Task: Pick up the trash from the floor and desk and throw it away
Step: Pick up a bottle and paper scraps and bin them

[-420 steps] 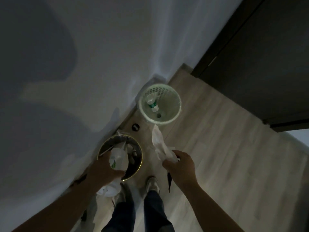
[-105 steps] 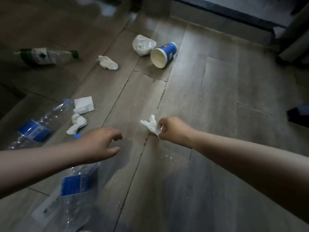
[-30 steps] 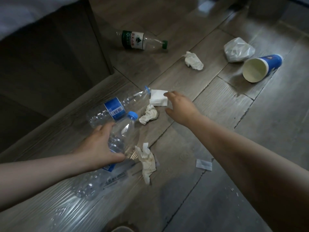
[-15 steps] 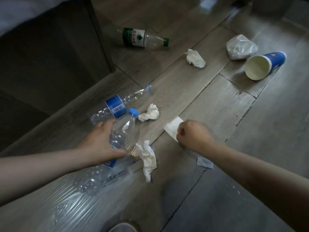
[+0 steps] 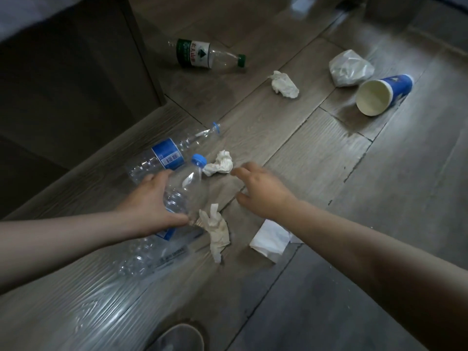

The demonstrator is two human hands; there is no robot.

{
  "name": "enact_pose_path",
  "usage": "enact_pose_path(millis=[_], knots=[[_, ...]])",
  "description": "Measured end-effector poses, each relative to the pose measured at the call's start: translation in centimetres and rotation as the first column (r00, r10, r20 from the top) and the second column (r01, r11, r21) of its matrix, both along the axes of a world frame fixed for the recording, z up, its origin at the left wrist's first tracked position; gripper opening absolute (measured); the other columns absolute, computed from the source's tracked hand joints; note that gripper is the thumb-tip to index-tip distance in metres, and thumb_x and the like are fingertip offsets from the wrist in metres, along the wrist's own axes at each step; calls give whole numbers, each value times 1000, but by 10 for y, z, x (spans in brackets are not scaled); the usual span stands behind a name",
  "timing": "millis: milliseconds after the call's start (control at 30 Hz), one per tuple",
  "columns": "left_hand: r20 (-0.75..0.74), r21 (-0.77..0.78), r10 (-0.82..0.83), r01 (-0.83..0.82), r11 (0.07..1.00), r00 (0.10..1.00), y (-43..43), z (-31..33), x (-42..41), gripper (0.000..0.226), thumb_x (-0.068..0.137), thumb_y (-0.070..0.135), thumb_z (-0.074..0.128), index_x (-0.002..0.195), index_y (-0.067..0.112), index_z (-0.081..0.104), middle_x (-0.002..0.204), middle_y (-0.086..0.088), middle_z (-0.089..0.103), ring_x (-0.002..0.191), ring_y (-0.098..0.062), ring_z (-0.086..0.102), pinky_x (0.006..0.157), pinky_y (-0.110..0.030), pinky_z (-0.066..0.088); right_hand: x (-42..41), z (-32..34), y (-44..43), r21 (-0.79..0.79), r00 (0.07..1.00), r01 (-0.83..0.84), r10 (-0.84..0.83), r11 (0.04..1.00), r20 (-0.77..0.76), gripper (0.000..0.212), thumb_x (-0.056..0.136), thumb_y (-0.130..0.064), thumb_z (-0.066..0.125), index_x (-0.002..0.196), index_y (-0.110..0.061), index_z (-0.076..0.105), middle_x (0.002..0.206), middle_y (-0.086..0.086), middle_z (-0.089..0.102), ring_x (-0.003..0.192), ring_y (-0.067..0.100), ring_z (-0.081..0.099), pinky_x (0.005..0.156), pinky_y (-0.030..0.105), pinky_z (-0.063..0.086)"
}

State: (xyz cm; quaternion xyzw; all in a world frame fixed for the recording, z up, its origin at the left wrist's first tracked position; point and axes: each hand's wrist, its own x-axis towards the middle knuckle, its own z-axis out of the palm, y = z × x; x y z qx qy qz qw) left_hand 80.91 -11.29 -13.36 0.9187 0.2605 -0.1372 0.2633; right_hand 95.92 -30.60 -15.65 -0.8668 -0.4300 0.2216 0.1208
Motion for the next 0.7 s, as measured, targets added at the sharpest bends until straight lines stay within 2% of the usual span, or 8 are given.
enact_pose_path(millis=[100, 200, 233, 333, 433, 533, 600, 700], knots=[[-7, 28, 44, -44, 999, 999, 9, 1, -13, 102, 56, 38, 81, 143, 21, 30, 124, -7, 45, 98, -15, 47, 83, -23, 37, 10, -6, 33, 46, 999, 7, -5, 999, -42, 59, 92, -31, 54, 146, -16, 35, 149, 14, 32, 134, 33, 34, 110, 35, 27], [-42, 42, 83, -81, 996, 996, 17, 1, -25, 104, 56, 38, 81, 144, 20, 29, 124, -6, 44, 100, -18, 48, 84, -25, 38, 7, -8, 50, 87, 949, 146, -115, 985, -294, 76, 87, -57, 54, 150, -28, 24, 157, 11, 18, 143, 30, 21, 116, 42, 23], [-48, 43, 92, -90, 995, 995, 20, 1, -28, 103, 56, 39, 81, 143, 21, 29, 120, -4, 43, 98, -17, 48, 84, -25, 39, 2, -8, 52, 48, 948, 108, -89, 993, -305, 87, 81, -67, 55, 151, -32, 19, 159, 9, 14, 145, 30, 17, 117, 47, 22], [-48, 55, 112, -110, 992, 992, 27, 3, -33, 100, 56, 38, 80, 142, 22, 31, 116, -1, 41, 95, -15, 45, 83, -24, 37, -16, -8, 50, -115, 981, -148, 130, 982, -147, 112, 63, -81, 60, 151, -30, 14, 159, 8, 10, 146, 33, 8, 116, 54, 19], [-52, 70, 131, -127, 989, 990, 31, 4, -33, 98, 57, 36, 80, 141, 23, 31, 112, 0, 38, 94, -15, 43, 84, -24, 36, -38, -11, 37, -159, 959, -282, 277, 946, -52, 122, 56, -83, 64, 150, -25, 13, 158, 8, 11, 145, 34, 9, 115, 56, 20], [-74, 70, 139, -134, 988, 987, 31, 4, -31, 100, 56, 39, 80, 142, 25, 29, 112, 0, 38, 97, -18, 47, 86, -27, 40, -59, -18, 14, -132, 951, -304, 308, 943, 5, 125, 56, -78, 69, 151, -25, 8, 158, 7, 7, 145, 33, 6, 116, 55, 19], [-90, 61, 127, -121, 991, 988, 29, 4, -30, 102, 56, 39, 80, 143, 25, 28, 120, -3, 40, 104, -22, 50, 88, -29, 42, -73, -21, 1, -112, 958, -285, 288, 952, 10, 122, 59, -75, 69, 151, -25, 6, 158, 9, 4, 146, 34, 1, 116, 57, 15], [-83, 56, 92, -87, 995, 992, 21, 5, -25, 102, 56, 39, 79, 142, 24, 28, 125, -6, 41, 102, -21, 49, 84, -27, 40, -91, -27, -7, -137, 952, -290, 299, 947, 57, 107, 68, -67, 69, 150, -26, 14, 158, 13, 2, 145, 38, 0, 115, 60, 12]])
